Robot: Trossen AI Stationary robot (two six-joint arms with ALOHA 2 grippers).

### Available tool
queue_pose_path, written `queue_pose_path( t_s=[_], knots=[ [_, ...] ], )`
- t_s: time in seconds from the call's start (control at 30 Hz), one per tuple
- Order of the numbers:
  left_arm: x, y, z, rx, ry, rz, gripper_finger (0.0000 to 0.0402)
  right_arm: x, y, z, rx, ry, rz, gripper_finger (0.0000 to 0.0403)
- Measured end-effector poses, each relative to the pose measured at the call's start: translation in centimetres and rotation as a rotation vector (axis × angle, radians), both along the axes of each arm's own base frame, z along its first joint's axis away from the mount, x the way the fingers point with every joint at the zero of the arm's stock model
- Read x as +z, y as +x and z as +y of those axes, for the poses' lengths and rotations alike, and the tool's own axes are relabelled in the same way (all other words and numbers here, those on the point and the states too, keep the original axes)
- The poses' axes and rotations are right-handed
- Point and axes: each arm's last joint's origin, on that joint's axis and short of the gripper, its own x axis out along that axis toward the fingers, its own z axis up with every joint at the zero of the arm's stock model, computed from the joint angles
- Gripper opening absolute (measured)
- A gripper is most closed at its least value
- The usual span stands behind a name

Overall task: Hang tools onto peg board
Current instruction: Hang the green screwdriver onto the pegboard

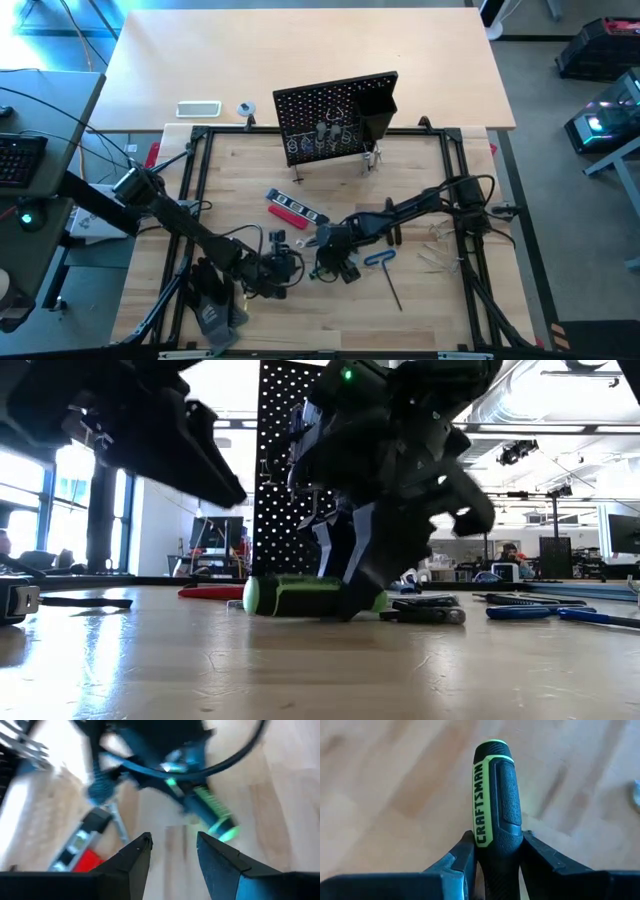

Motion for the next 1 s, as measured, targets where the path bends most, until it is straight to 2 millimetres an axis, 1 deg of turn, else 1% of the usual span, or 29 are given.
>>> queue_pose_path(
  t_s=[0.13, 0.27, 0.47, 0.6, 0.77, 0.87, 1.0],
  knots=[
    [1.6, -0.9, 0.3, 0.029, 0.045, -0.036, 0.0152, 2.4, -0.2, 0.0, 0.008, 0.017, -0.041, 0.0108],
    [3.7, -1.8, 0.5, 0.036, 0.088, -0.108, 0.0152, 4.7, -0.6, 0.0, 0.006, 0.015, -0.095, 0.0108],
    [6.8, -2.4, 0.9, -0.021, 0.134, -0.207, 0.0152, 9.5, -1.7, -0.2, 0.025, -0.005, -0.248, 0.0108],
    [8.3, -2.7, 1.4, -0.054, 0.168, -0.253, 0.0152, 12.9, -2.9, -0.6, 0.019, -0.042, -0.357, 0.0108],
    [9.5, -2.7, 2.3, -0.071, 0.194, -0.278, 0.0152, 16.6, -4.7, -1.1, 0.009, -0.075, -0.475, 0.0108],
    [9.8, -2.3, 3.0, -0.086, 0.196, -0.290, 0.0152, 18.7, -5.9, -1.4, -0.005, -0.105, -0.543, 0.0108],
    [10.2, -1.4, 4.0, -0.128, 0.188, -0.314, 0.0152, 21.0, -7.6, -1.9, -0.033, -0.151, -0.617, 0.0108]
  ],
)
